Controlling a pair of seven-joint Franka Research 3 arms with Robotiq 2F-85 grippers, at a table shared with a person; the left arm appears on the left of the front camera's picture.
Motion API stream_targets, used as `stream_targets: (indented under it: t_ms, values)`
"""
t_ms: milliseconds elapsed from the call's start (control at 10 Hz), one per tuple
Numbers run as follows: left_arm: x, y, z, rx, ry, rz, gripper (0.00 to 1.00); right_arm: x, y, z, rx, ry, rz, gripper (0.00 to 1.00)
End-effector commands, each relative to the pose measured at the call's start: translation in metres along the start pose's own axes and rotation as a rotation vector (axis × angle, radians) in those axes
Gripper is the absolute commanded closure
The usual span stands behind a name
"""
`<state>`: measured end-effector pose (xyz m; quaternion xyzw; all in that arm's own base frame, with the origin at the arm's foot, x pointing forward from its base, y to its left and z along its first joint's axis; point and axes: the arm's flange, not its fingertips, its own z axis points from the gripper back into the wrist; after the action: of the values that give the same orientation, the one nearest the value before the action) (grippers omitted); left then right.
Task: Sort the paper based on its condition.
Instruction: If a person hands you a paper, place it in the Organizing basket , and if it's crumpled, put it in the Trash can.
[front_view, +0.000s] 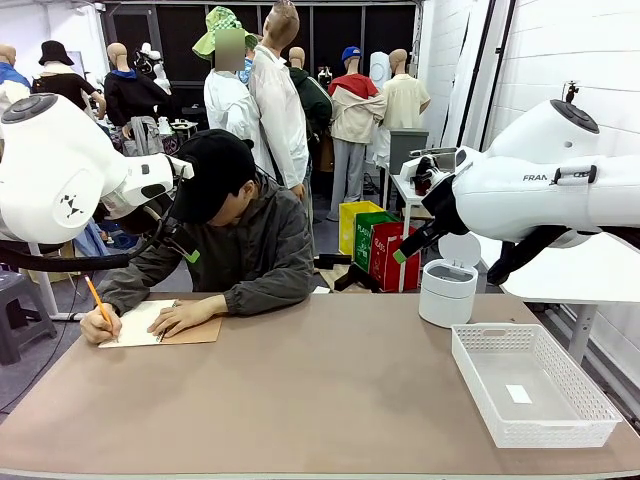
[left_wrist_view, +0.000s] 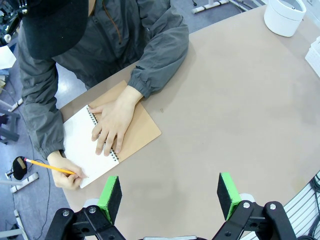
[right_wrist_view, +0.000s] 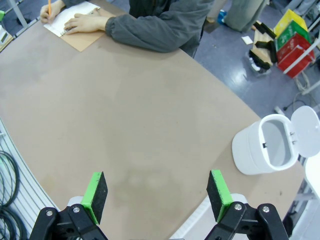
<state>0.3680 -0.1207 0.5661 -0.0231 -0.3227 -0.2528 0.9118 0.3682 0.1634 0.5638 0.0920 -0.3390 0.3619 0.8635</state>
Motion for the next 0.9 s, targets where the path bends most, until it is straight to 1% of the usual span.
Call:
stream_targets:
  t_ms: [0,800]
  values:
    - [0.0008,0.0005,0.0006,-0.002,0.006,0.001,0.0,-0.0002,-0.0007,-0.0001,-0.006,0.004,0.001,0.0]
    - [0.0008,0.0005,0.0006,-0.002,0.006,0.001,0.0,-0.0002,-0.0007,-0.0001,-0.006,0.004,0.001,0.0]
